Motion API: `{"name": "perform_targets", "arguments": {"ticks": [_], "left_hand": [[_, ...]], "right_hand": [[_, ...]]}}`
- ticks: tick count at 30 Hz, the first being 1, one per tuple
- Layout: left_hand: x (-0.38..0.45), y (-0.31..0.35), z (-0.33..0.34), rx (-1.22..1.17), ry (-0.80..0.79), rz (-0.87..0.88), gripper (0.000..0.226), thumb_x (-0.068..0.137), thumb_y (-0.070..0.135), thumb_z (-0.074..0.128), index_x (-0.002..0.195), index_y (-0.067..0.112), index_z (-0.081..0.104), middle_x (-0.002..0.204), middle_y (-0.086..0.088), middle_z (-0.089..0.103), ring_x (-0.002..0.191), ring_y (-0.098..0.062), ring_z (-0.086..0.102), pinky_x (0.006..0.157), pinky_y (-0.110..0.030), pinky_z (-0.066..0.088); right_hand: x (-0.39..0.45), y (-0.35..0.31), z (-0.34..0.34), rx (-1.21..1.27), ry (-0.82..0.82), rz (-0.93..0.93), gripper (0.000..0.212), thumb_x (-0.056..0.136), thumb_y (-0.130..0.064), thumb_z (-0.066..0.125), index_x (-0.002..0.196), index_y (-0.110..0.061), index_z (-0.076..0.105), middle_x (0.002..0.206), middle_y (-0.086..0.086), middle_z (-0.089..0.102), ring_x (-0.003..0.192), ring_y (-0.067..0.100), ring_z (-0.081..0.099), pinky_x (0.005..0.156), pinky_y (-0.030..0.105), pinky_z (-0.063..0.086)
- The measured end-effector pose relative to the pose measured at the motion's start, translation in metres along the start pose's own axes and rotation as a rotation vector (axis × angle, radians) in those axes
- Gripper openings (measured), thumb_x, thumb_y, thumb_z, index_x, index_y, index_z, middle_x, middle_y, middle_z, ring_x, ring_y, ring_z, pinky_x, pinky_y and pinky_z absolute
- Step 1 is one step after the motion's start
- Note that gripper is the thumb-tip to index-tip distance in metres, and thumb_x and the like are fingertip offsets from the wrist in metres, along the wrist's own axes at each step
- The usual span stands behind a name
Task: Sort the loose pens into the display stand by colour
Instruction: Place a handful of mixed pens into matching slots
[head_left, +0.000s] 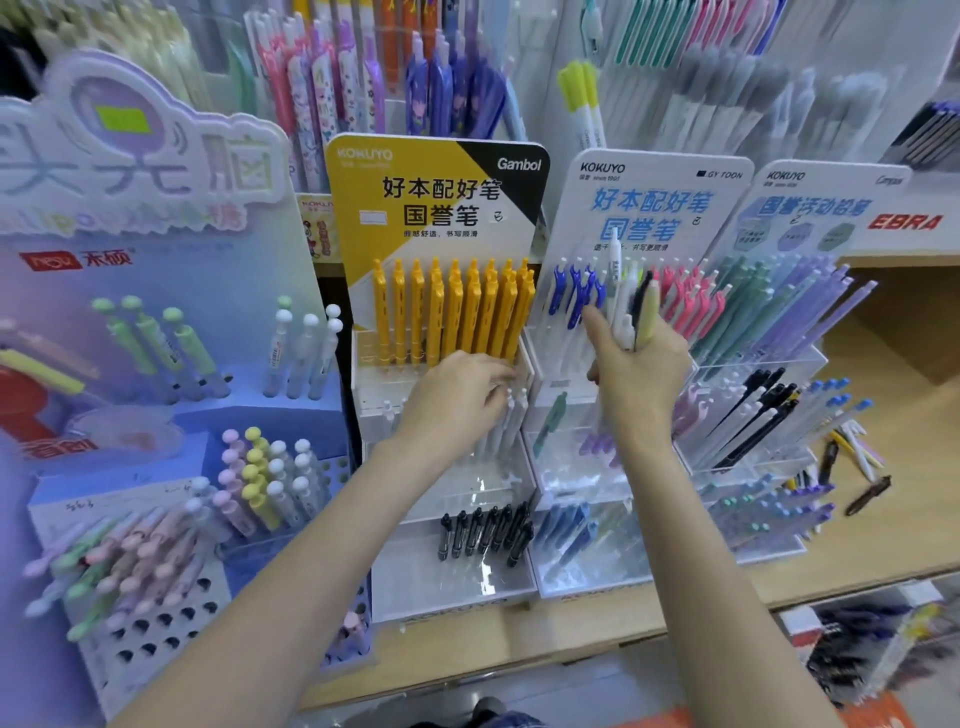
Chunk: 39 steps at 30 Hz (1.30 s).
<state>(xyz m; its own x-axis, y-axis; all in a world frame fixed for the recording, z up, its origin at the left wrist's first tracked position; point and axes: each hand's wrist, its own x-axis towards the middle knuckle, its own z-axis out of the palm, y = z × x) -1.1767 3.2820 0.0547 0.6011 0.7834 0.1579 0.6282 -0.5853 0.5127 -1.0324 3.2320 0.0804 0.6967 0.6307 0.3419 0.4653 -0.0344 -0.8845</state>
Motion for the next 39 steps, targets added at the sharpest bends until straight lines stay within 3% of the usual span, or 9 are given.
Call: {"name": "perform_targets", "arguments": {"ticks": [3,7,11,14,21,26,31,36,39], "left_hand": [[0.001,0.007,-0.011,-0.269,0.009,-0.103,0.03,0.096,0.021,0.047,0.124,0.019,0.057,0.124,0.005,0.06,0.11,-0.01,0.055,0.092,-0.021,0.043],[0.001,0.024,-0.029,-1.058,-0.02,-0.185,0.021,0.092,0.017,0.053,0.11,0.015,0.064,0.107,-0.001,0.069,0.101,-0.017,0.064,0.091,-0.031,0.052],[0.002,0.029,-0.036,-1.192,0.002,-0.223,0.013,0.087,0.007,0.059,0.094,0.011,0.069,0.088,-0.002,0.073,0.085,-0.014,0.067,0.078,-0.023,0.055],[0.001,0.016,-0.05,-1.271,0.067,-0.272,0.013,0.087,0.004,0.057,0.094,0.008,0.067,0.076,0.002,0.071,0.072,-0.005,0.066,0.066,-0.015,0.052],[-0.016,0.022,-0.052,-0.962,0.141,-0.242,0.001,0.08,0.009,0.07,0.08,0.009,0.068,0.061,0.005,0.067,0.059,-0.004,0.064,0.059,-0.017,0.054],[-0.024,0.019,-0.046,-0.744,0.219,-0.224,0.008,0.08,0.017,0.071,0.081,0.009,0.07,0.067,-0.002,0.068,0.061,-0.012,0.067,0.065,-0.03,0.059],[-0.027,0.018,-0.038,-0.758,0.251,-0.251,0.014,0.084,0.021,0.066,0.081,0.009,0.071,0.069,-0.004,0.069,0.063,-0.016,0.068,0.07,-0.038,0.059],[-0.031,-0.006,-0.042,-0.37,0.15,-0.137,0.014,0.09,0.021,0.058,0.097,0.015,0.069,0.096,0.005,0.067,0.094,-0.011,0.062,0.085,-0.026,0.048],[-0.035,-0.029,-0.053,-0.198,0.105,-0.175,0.023,0.094,0.015,0.051,0.111,0.016,0.066,0.118,0.002,0.063,0.114,-0.013,0.053,0.091,-0.022,0.037]], "right_hand": [[-0.016,-0.01,-0.028,0.294,-0.339,0.186,0.029,0.087,-0.025,0.063,0.073,0.001,0.059,0.051,0.003,0.053,0.039,0.013,0.045,0.041,0.023,0.039],[-0.027,-0.007,-0.044,0.27,-0.699,0.292,0.025,0.09,-0.021,0.06,0.083,0.003,0.062,0.051,0.005,0.054,0.039,0.015,0.041,0.04,0.023,0.035],[-0.032,-0.009,-0.044,0.303,-0.706,0.294,0.024,0.09,-0.016,0.058,0.091,0.007,0.063,0.069,0.016,0.07,0.05,0.023,0.062,0.046,0.026,0.049],[-0.029,-0.006,-0.051,0.356,-0.478,0.291,0.016,0.09,-0.009,0.056,0.088,0.005,0.062,0.07,0.013,0.07,0.062,0.026,0.067,0.057,0.029,0.057],[-0.04,-0.029,-0.036,0.257,-0.667,0.228,0.016,0.079,-0.012,0.071,0.082,0.002,0.065,0.051,0.001,0.05,0.038,0.01,0.041,0.039,0.019,0.037],[-0.048,-0.032,-0.017,0.101,-0.596,0.097,0.029,0.068,-0.016,0.082,0.077,0.005,0.064,0.052,0.007,0.052,0.039,0.014,0.045,0.041,0.025,0.04],[-0.054,-0.027,-0.009,-0.109,-0.551,-0.055,0.024,0.074,-0.016,0.077,0.062,-0.015,0.056,0.052,-0.001,0.052,0.041,0.008,0.046,0.046,0.028,0.043],[-0.052,-0.011,-0.02,-0.09,-0.437,-0.016,0.026,0.078,-0.011,0.074,0.074,-0.026,0.052,0.06,-0.001,0.058,0.038,0.007,0.049,0.043,0.025,0.045],[-0.05,0.002,-0.023,-0.008,-0.358,0.114,0.017,0.077,-0.013,0.075,0.086,-0.014,0.061,0.058,0.005,0.06,0.034,0.008,0.05,0.043,0.026,0.042]]}}
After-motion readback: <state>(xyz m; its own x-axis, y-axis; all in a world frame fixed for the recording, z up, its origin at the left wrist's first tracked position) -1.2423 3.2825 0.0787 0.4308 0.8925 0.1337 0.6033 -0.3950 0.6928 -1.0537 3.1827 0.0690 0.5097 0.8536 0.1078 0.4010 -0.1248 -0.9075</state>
